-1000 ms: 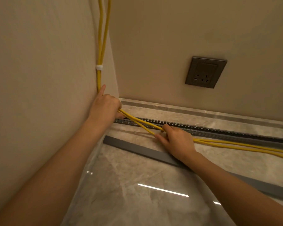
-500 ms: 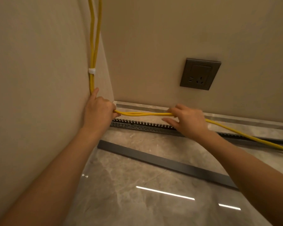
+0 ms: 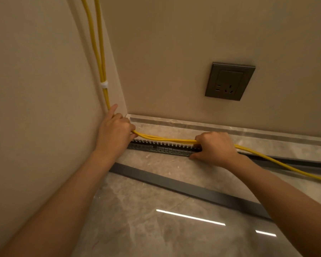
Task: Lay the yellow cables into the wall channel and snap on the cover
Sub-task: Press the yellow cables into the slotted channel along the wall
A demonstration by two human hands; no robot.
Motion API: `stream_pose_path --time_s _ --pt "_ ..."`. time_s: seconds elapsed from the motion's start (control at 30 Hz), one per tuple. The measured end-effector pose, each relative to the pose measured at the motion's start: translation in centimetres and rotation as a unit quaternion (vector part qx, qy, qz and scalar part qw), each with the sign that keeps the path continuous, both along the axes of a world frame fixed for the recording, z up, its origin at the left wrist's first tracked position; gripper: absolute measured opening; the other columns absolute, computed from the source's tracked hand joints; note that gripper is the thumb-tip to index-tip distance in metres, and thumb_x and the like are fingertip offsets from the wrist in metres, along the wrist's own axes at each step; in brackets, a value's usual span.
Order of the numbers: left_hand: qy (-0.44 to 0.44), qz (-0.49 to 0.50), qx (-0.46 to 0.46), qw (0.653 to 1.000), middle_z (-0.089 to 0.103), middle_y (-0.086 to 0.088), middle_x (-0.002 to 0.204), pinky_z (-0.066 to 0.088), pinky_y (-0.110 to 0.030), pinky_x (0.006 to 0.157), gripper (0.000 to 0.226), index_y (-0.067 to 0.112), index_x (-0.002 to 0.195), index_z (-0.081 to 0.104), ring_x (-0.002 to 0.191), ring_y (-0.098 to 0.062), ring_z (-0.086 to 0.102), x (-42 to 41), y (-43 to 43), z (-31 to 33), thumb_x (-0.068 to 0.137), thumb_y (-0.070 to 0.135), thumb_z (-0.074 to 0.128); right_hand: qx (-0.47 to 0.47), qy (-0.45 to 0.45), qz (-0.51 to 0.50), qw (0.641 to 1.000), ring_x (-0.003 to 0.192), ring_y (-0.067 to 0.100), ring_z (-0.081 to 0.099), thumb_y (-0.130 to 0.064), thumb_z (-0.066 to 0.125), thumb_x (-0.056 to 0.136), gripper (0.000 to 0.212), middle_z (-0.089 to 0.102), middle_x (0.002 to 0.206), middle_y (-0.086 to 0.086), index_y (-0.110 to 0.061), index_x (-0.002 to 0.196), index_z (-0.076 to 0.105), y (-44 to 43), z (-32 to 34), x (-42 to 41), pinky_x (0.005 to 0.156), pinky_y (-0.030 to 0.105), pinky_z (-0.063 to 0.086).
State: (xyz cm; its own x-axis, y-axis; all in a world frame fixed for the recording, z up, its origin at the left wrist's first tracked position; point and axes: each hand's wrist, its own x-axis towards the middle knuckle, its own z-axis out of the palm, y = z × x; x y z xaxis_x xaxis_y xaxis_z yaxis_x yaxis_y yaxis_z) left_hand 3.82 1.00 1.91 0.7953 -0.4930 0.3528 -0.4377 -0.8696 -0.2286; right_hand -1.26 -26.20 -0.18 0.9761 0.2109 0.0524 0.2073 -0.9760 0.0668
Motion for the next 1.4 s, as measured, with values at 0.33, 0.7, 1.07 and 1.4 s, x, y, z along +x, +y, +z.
stream_pose_path --time_s 0.33,0.7,1.07,1.4 --pt "0.033 -0.174 -0.106 0.978 0.074 -0.004 0.095 0.022 -0.047 0.109 0.024 0.014 0.102 0.073 0.092 -0.023 0.067 -0.5 0.2 0.8 0.078 0.012 0.073 0.078 -0.068 0.046 0.994 0.080 0.019 0.062 -0.061 0.030 0.085 0.053 0.060 0.112 -0.003 -0.030 0.121 0.052 -2.7 1.6 -2.7 0.051 0.026 0.042" --pt "-0.012 -0.066 -0.098 0.993 0.074 -0.007 0.090 0.018 -0.046 0.111 0.015 0.011 0.095 0.075 0.088 -0.026 0.066 -0.3 1.6 0.6 0.082 0.014 0.069 0.170 -0.193 0.154 0.954 0.062 0.023 0.061 -0.029 0.063 0.087 0.016 0.067 0.082 0.002 -0.018 0.093 0.073 0.1 4.8 -1.5 0.044 0.029 0.045" --pt "-0.097 -0.037 0.079 0.991 0.071 -0.015 0.100 0.030 -0.053 0.107 0.015 0.004 0.089 0.073 0.113 -0.035 0.058 -1.4 0.5 -1.9 0.075 0.001 0.066 0.164 -0.085 0.143 0.972 0.080 0.027 0.061 -0.019 0.060 0.089 0.021 0.067 0.092 0.007 -0.016 0.108 0.069 0.3 -0.3 -1.6 0.054 0.035 0.048" --pt "-0.066 -0.005 0.066 0.996 0.065 -0.016 0.114 0.013 -0.046 0.113 0.021 0.004 0.095 0.069 0.128 -0.032 0.046 -2.4 0.6 -2.2 0.084 0.018 0.058 0.134 -0.096 0.167 0.972 0.079 0.030 0.059 -0.011 0.067 0.084 0.019 0.069 0.086 0.010 -0.010 0.103 0.072 0.9 -0.8 -2.0 0.065 0.039 0.047"
